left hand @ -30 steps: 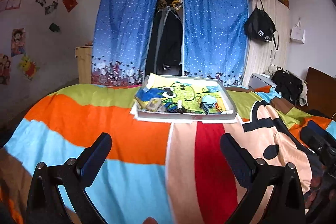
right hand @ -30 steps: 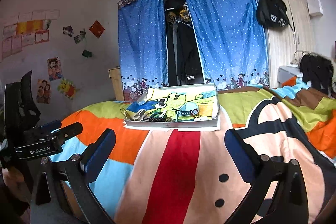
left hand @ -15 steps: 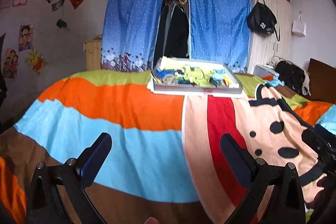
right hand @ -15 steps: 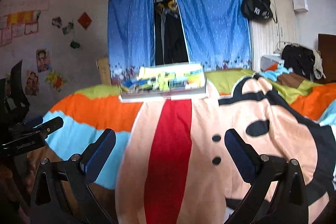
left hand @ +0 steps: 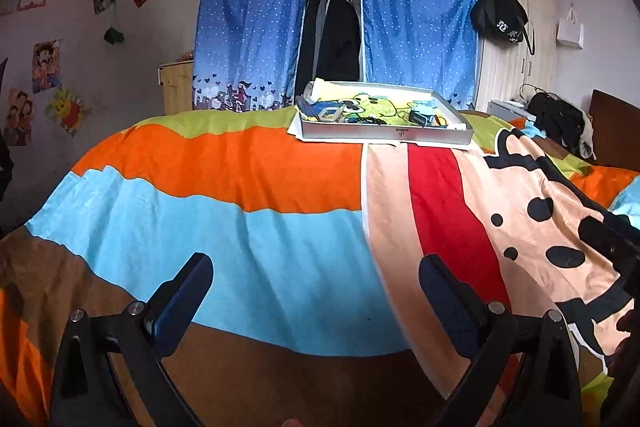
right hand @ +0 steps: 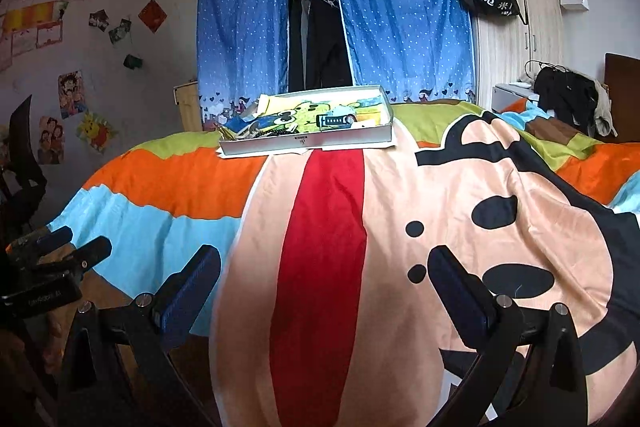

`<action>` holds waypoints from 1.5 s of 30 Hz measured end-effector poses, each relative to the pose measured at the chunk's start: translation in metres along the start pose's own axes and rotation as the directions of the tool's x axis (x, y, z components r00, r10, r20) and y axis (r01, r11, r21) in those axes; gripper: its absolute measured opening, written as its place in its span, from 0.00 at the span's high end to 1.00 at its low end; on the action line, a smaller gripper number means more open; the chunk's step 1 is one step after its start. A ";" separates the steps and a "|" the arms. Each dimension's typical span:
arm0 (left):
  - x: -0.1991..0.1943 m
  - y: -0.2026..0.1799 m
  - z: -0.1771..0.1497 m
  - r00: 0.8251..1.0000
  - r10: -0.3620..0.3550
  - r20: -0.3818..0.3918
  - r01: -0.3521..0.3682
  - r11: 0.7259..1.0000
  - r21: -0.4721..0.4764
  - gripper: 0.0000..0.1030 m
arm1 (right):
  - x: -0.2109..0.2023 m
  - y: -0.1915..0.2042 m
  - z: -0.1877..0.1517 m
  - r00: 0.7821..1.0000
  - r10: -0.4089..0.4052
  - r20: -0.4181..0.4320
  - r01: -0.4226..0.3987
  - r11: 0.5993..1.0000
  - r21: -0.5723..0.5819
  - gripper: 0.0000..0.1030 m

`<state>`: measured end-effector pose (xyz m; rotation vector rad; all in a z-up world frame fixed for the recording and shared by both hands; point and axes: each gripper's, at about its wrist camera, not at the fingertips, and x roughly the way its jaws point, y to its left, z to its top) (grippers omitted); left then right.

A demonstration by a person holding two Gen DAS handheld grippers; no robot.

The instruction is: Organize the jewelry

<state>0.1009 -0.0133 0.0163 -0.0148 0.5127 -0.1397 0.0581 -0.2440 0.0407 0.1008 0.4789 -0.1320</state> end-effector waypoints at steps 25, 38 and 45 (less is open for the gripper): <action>-0.004 -0.007 -0.007 1.000 -0.018 0.008 0.018 0.999 0.027 0.00 | 0.002 -0.003 -0.008 1.000 -0.009 -0.021 0.009 1.000 0.027 0.01; -0.005 -0.007 -0.007 1.000 -0.015 0.009 0.015 0.999 0.028 0.00 | 0.003 -0.004 -0.008 0.999 -0.008 -0.031 0.009 0.999 0.033 0.01; -0.005 -0.008 -0.007 1.000 -0.015 0.011 0.015 0.999 0.029 0.00 | 0.002 -0.003 -0.008 1.000 -0.010 -0.029 0.011 0.999 0.033 0.01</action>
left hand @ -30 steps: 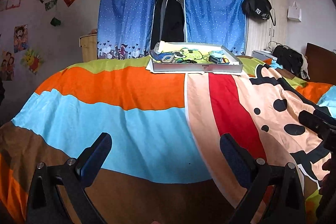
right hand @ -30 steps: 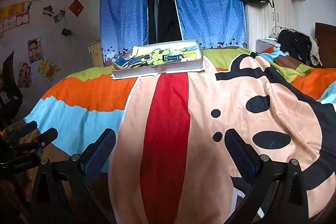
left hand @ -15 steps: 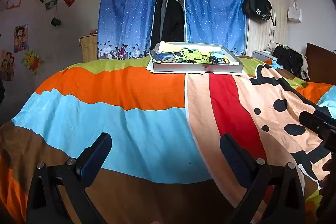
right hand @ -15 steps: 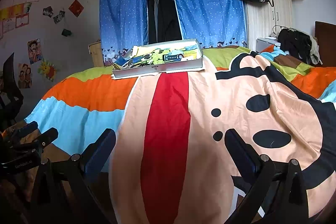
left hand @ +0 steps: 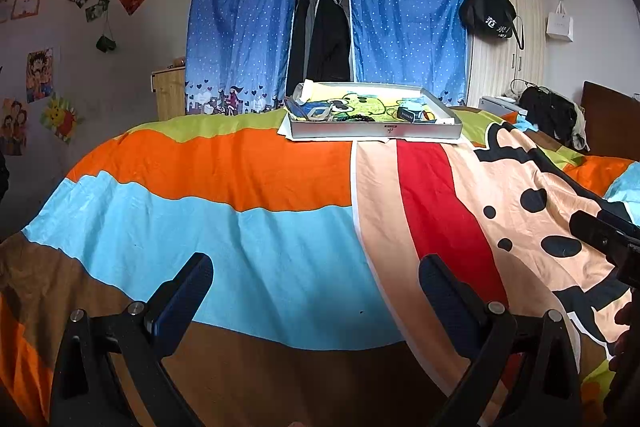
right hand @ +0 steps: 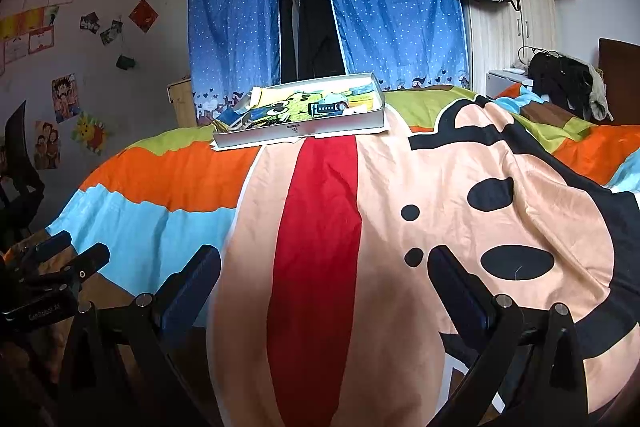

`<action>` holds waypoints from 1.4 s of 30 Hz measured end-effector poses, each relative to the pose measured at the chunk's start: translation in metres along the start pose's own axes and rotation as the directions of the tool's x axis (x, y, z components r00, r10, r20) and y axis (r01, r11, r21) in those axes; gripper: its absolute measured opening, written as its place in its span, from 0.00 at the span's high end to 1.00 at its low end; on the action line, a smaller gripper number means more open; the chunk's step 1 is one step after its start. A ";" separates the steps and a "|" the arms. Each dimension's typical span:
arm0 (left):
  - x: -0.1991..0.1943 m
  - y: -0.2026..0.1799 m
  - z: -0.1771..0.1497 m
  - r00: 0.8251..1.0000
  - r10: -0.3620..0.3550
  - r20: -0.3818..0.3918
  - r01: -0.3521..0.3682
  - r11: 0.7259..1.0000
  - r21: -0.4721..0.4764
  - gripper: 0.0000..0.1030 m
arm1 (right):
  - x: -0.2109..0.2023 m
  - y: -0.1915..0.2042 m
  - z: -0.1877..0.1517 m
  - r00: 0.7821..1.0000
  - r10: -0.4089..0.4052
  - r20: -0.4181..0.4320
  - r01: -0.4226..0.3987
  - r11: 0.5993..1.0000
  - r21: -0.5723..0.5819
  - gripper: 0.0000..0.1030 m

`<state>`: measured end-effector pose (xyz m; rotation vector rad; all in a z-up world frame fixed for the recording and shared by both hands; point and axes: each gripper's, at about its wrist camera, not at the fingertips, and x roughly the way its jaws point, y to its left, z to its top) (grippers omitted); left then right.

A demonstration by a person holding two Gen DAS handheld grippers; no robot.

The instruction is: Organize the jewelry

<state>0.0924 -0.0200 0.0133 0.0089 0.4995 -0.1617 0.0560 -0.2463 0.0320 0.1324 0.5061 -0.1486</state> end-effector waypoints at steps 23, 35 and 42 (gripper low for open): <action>0.000 0.000 0.001 1.000 0.004 0.004 -0.004 1.000 0.003 0.00 | 0.000 0.000 -0.002 1.000 0.001 -0.004 -0.001 1.000 0.004 0.01; 0.000 0.000 0.001 1.000 0.002 0.005 -0.002 1.000 0.004 0.00 | 0.000 0.000 -0.004 1.000 0.000 -0.004 0.000 1.000 0.005 0.01; 0.000 0.000 0.000 1.000 0.003 0.006 -0.003 1.000 0.006 0.00 | 0.000 0.000 -0.004 1.000 0.000 -0.006 0.000 1.000 0.005 0.01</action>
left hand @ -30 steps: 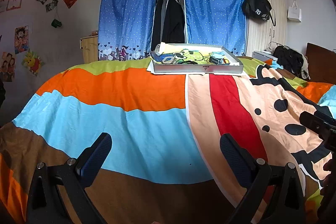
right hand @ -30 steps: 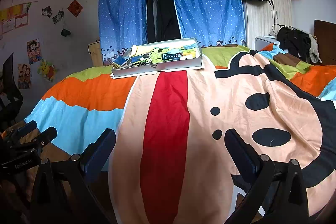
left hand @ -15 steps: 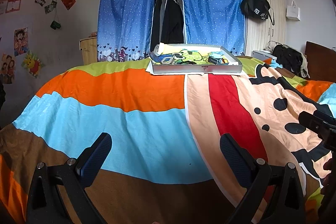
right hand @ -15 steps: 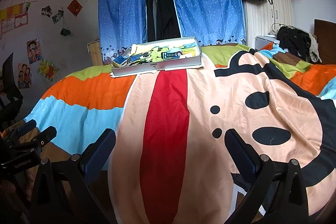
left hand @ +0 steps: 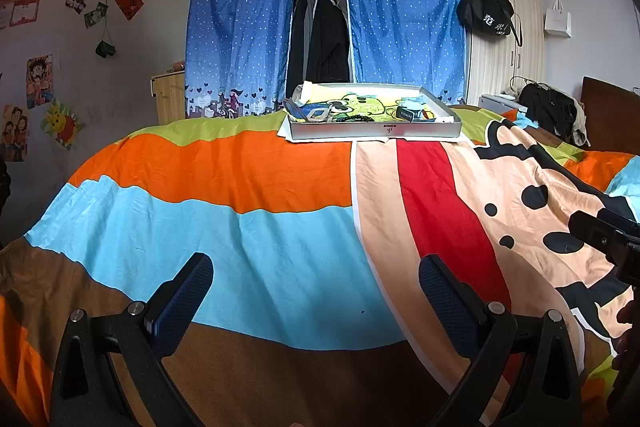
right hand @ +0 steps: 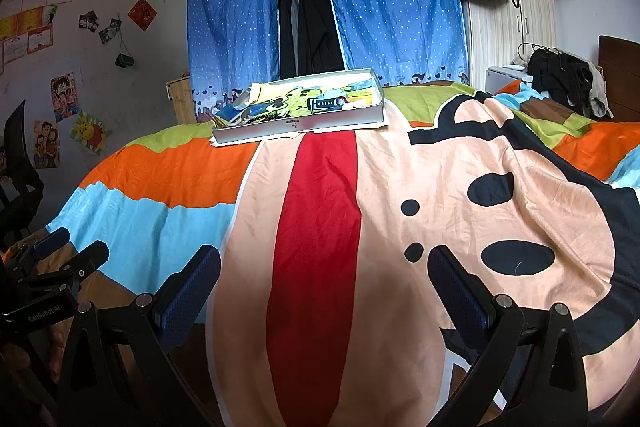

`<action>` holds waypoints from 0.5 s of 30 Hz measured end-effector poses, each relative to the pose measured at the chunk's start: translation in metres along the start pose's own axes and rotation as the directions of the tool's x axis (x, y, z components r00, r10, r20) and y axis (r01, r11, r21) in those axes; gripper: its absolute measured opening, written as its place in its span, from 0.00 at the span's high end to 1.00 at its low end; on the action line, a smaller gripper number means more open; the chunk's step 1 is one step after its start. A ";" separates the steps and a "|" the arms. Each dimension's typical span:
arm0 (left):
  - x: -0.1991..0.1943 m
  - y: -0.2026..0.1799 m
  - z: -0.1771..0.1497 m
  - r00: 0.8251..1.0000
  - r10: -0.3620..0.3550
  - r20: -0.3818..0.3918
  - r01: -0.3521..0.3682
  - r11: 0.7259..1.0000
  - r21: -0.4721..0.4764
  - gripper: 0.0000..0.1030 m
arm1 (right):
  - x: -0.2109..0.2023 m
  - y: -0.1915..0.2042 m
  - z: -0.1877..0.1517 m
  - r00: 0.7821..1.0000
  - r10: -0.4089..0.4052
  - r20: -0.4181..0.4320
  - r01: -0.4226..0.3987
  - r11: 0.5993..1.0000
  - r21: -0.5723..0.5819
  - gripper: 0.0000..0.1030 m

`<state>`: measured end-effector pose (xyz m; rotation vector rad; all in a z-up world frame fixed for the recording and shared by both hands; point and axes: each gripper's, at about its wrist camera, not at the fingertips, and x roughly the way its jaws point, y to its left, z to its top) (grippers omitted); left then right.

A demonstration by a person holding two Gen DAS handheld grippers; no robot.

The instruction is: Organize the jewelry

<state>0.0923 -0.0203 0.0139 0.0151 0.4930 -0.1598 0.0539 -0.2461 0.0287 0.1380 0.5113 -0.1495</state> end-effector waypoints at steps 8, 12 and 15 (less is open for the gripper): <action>0.001 0.001 0.000 1.000 -0.001 -0.001 0.001 1.000 0.002 0.00 | 0.000 0.000 0.000 1.000 0.000 0.000 0.000 1.000 0.000 0.01; 0.000 0.000 0.000 1.000 -0.001 -0.001 0.001 1.000 0.002 0.00 | 0.000 0.000 0.001 1.000 0.000 0.001 0.000 1.000 -0.001 0.01; 0.001 0.001 0.000 1.000 -0.002 0.000 0.002 1.000 0.001 0.00 | 0.000 0.000 0.001 1.000 0.000 0.000 0.000 1.000 0.000 0.01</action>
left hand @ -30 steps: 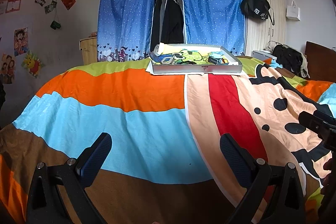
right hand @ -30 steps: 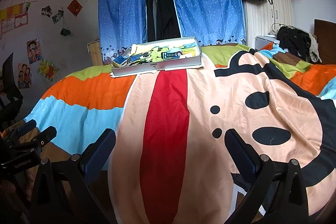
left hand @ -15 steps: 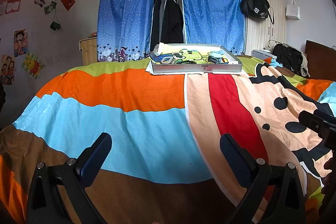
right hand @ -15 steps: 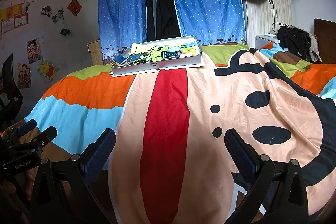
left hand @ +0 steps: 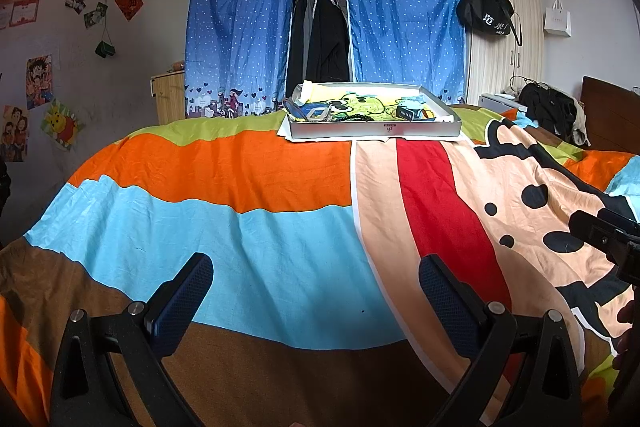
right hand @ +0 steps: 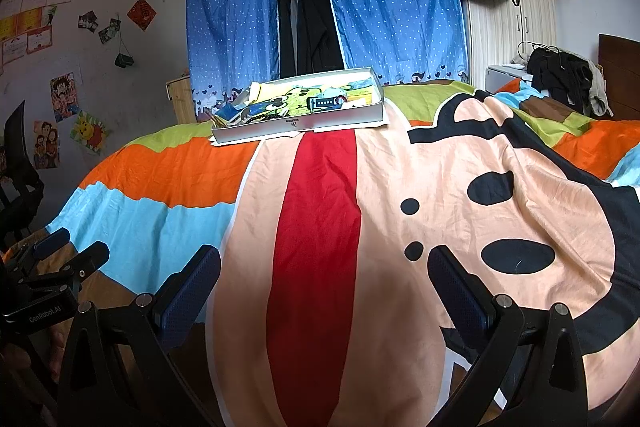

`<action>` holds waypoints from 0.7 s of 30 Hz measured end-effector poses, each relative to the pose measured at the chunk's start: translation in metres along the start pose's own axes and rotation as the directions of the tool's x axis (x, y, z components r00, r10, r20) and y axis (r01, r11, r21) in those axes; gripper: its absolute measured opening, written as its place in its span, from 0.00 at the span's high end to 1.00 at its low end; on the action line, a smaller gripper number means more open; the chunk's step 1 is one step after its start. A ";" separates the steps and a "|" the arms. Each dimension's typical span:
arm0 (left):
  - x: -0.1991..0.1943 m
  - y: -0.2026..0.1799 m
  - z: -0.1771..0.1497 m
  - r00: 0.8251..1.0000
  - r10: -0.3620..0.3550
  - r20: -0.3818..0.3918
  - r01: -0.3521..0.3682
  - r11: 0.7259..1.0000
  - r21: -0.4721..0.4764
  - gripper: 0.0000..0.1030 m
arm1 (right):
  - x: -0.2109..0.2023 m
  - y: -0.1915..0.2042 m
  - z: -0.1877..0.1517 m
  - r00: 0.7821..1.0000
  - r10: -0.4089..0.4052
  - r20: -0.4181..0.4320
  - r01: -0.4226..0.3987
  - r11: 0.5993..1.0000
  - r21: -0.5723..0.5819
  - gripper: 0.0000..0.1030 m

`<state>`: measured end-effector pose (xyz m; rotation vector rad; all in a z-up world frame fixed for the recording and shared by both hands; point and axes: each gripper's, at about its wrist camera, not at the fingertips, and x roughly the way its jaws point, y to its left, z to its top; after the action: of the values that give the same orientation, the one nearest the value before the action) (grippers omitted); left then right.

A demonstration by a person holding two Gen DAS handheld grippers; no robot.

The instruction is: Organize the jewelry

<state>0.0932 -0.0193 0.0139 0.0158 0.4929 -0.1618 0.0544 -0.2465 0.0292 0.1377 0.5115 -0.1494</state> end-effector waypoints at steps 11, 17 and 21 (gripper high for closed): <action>0.000 0.001 0.000 1.000 0.000 0.001 0.000 1.000 0.004 0.00 | 0.000 0.000 0.000 1.000 0.000 0.000 0.000 1.000 0.001 0.01; 0.000 0.000 0.000 1.000 0.001 0.002 -0.001 1.000 0.005 0.00 | 0.000 0.000 0.000 1.000 -0.001 -0.001 0.001 1.000 0.000 0.01; 0.000 0.000 0.000 1.000 0.001 0.001 -0.001 1.000 0.005 0.00 | 0.000 0.000 -0.001 1.000 -0.002 -0.002 0.002 1.000 0.000 0.01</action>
<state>0.0929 -0.0194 0.0137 0.0203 0.4918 -0.1623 0.0537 -0.2459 0.0282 0.1372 0.5133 -0.1509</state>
